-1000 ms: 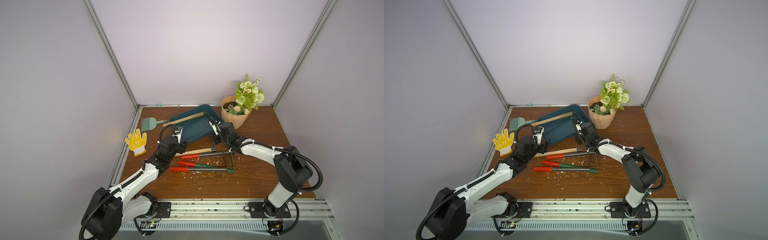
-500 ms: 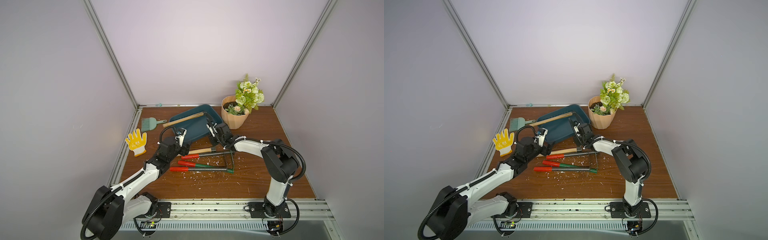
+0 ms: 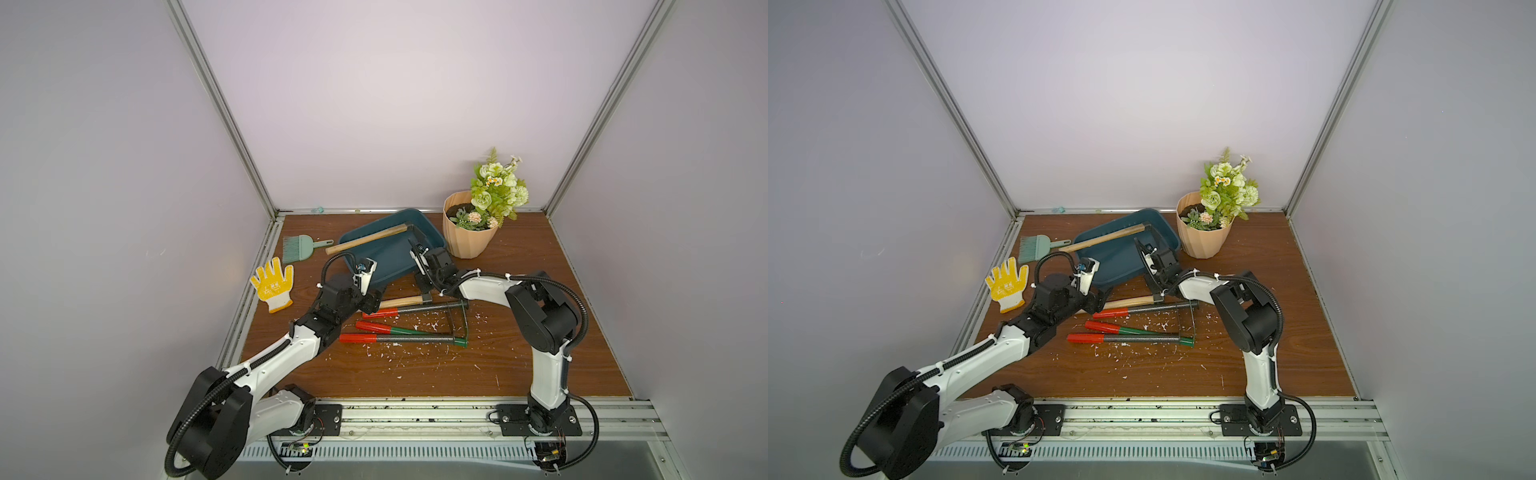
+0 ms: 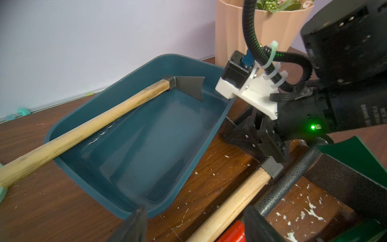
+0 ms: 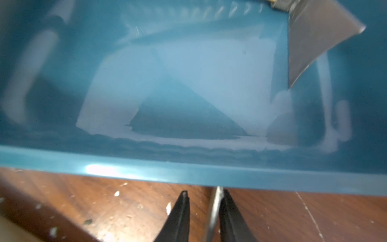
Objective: Put the small hoe into the storage box
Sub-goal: Pick up the hoe from the center of the board.
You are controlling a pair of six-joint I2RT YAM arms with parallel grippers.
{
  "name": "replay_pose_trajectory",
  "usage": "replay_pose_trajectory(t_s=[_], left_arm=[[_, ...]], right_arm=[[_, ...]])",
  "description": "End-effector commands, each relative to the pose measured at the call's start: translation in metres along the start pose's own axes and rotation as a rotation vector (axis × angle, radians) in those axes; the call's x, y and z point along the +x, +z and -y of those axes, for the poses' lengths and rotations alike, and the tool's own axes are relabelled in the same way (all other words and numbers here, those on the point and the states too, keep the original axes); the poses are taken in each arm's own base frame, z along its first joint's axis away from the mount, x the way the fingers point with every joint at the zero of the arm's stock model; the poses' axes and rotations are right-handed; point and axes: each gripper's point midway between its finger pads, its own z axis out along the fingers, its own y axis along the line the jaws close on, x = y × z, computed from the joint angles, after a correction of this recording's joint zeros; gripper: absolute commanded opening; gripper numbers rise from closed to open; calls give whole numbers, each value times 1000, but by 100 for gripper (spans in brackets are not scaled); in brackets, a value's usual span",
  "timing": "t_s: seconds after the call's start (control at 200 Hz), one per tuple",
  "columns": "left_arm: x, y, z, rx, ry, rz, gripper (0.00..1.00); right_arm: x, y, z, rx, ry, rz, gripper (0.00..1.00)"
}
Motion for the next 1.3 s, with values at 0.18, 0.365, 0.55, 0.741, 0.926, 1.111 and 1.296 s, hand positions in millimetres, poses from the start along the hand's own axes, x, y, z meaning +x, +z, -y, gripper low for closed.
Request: replay_pose_trajectory(t_s=[0.18, 0.365, 0.55, 0.741, 0.926, 1.111, 1.296], left_arm=[[-7, 1, -4, -10, -3, 15, 74], [-7, 0, -1, 10, 1, 17, 74], [-8, 0, 1, 18, 2, 19, 73], [-9, 0, 5, 32, 8, 18, 73], [-8, 1, 10, 52, 24, 8, 73], [-8, 4, 17, 92, 29, 0, 73], [-12, 3, 33, 176, 43, -2, 73]], right_arm=[[-8, -3, 8, 57, 29, 15, 23], [-8, -8, 9, 64, 38, 18, 12], [-6, -14, 12, 82, 38, 5, 4], [-11, -29, 19, 118, 44, 14, 0], [-26, -52, 23, 140, 25, 45, 0], [-45, -81, 27, 161, -2, 87, 0], [-61, -111, 28, 167, -46, 139, 0]])
